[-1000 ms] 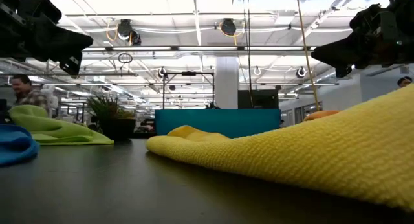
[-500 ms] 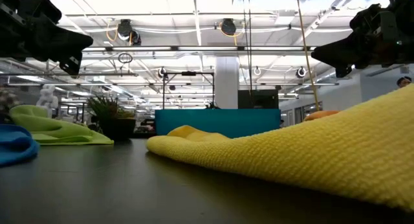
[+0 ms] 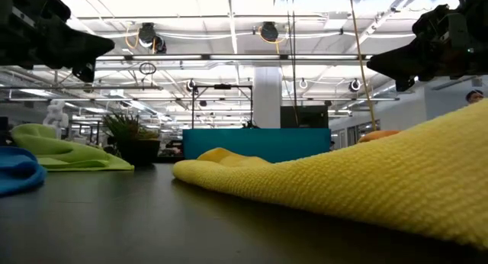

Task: Fold microfiber towels
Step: Fold the yellow microfiber cloth

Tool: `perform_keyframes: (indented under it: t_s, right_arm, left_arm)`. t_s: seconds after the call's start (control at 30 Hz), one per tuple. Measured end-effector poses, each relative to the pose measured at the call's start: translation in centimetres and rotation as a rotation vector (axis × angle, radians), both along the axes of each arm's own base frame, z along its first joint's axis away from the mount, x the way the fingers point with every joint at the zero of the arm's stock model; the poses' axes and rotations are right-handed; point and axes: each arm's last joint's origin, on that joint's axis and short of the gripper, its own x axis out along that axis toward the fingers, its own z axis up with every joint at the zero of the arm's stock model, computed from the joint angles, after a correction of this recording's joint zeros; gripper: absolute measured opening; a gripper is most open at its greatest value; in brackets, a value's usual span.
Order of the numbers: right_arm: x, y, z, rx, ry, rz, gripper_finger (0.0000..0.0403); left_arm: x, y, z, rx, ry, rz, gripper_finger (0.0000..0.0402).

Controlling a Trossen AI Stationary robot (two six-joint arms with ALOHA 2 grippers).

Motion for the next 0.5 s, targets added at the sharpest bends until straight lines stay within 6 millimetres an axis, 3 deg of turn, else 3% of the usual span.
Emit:
perform_keyframes:
  t_s: [0.2,0.3,0.5]
  right_arm:
    - [0.0,0.0,0.0,0.000,0.000,0.000,0.0077]
    - [0.0,0.0,0.0,0.000,0.000,0.000,0.0077]
    - [0.0,0.0,0.0,0.000,0.000,0.000,0.0077]
  left_arm:
    - [-0.1,0.2,0.7,0.091,-0.066,0.072,0.0017]
    - [-0.2,0.2,1.6,0.047,-0.165,0.065,0.0017]
    - [-0.2,0.1,1.8,-0.062,-0.191,0.022,0.0017]
